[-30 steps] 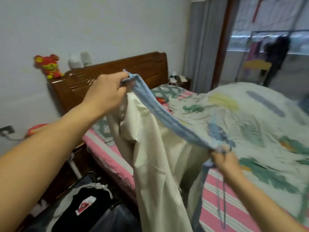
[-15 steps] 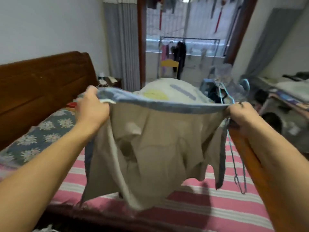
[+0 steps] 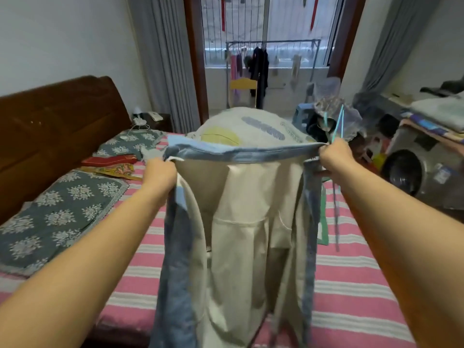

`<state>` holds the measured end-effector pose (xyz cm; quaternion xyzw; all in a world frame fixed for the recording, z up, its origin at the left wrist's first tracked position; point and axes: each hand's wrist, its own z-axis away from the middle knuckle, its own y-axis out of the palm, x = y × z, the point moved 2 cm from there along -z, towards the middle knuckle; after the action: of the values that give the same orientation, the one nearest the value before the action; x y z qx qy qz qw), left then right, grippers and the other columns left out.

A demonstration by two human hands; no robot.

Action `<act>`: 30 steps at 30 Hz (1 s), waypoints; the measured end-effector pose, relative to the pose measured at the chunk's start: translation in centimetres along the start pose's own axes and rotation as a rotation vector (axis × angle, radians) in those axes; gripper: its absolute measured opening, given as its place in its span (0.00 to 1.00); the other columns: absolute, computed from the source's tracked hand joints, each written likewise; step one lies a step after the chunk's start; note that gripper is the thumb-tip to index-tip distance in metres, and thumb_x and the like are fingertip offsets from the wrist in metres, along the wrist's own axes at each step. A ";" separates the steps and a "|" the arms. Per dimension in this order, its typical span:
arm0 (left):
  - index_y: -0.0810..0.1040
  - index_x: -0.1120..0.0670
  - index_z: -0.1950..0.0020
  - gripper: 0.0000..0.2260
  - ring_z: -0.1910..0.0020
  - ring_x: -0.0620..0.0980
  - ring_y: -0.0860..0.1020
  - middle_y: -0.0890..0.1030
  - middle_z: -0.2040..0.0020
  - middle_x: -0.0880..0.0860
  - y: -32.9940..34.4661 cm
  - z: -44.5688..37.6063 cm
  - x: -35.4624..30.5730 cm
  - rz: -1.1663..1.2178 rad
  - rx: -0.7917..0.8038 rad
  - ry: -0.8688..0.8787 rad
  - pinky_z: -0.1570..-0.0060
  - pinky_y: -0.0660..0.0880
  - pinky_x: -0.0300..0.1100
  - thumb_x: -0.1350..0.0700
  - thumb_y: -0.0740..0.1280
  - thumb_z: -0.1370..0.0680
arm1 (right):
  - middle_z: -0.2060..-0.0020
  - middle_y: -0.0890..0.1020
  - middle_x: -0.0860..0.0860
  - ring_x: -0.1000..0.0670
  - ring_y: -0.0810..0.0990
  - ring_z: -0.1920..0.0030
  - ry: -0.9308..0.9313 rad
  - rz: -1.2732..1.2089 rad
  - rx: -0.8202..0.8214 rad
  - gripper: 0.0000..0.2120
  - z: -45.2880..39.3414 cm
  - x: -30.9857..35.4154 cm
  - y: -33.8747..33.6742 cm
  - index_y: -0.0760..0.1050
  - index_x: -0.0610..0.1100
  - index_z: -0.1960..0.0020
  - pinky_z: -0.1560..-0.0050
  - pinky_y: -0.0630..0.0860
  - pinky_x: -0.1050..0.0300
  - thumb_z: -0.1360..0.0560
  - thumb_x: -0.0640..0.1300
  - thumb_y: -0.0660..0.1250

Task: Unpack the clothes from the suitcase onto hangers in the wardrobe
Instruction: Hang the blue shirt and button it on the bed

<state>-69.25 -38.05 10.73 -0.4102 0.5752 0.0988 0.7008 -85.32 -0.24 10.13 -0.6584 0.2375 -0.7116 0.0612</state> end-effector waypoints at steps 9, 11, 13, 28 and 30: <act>0.83 0.57 0.49 0.29 0.60 0.55 0.83 0.86 0.57 0.56 12.6 2.4 14.7 -0.322 0.455 -0.346 0.62 0.80 0.47 0.31 0.71 0.29 | 0.59 0.79 0.37 0.44 0.75 0.66 0.064 0.456 0.398 0.09 -5.9 -15.8 1.3 0.75 0.37 0.46 0.72 0.70 0.58 0.26 0.36 0.66; 0.82 0.59 0.42 0.34 0.51 0.58 0.84 0.85 0.49 0.58 16.8 2.8 16.8 -0.111 0.354 -0.420 0.47 0.81 0.57 0.30 0.70 0.30 | 0.55 0.81 0.41 0.45 0.76 0.59 0.042 0.409 0.424 0.10 -5.6 -18.9 1.8 0.76 0.41 0.45 0.66 0.69 0.57 0.24 0.42 0.71; 0.78 0.58 0.43 0.28 0.47 0.59 0.82 0.82 0.45 0.58 19.7 3.8 15.7 -0.023 0.258 -0.446 0.42 0.79 0.56 0.34 0.66 0.27 | 0.52 0.80 0.43 0.41 0.78 0.51 0.019 0.435 0.362 0.12 -6.0 -21.5 1.7 0.76 0.42 0.43 0.57 0.68 0.54 0.20 0.50 0.66; 0.77 0.63 0.37 0.17 0.41 0.65 0.77 0.78 0.38 0.67 29.8 -3.4 10.5 -0.498 0.397 -0.217 0.46 0.72 0.50 0.53 0.56 0.15 | 0.61 0.81 0.36 0.33 0.78 0.57 -0.174 0.383 0.037 0.13 -3.7 -22.6 -4.4 0.73 0.43 0.59 0.61 0.66 0.46 0.17 0.45 0.59; 0.78 0.62 0.39 0.14 0.43 0.65 0.78 0.79 0.40 0.67 29.6 -2.8 9.3 -0.566 0.449 -0.087 0.48 0.73 0.50 0.55 0.58 0.15 | 0.58 0.82 0.37 0.34 0.79 0.55 -0.220 0.487 0.222 0.12 -3.8 -22.3 -2.1 0.75 0.43 0.54 0.59 0.68 0.46 0.17 0.48 0.59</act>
<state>-86.34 -24.00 -11.17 -0.3844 0.4158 -0.2107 0.7969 -85.72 11.51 -9.28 -0.6443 0.3012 -0.6219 0.3276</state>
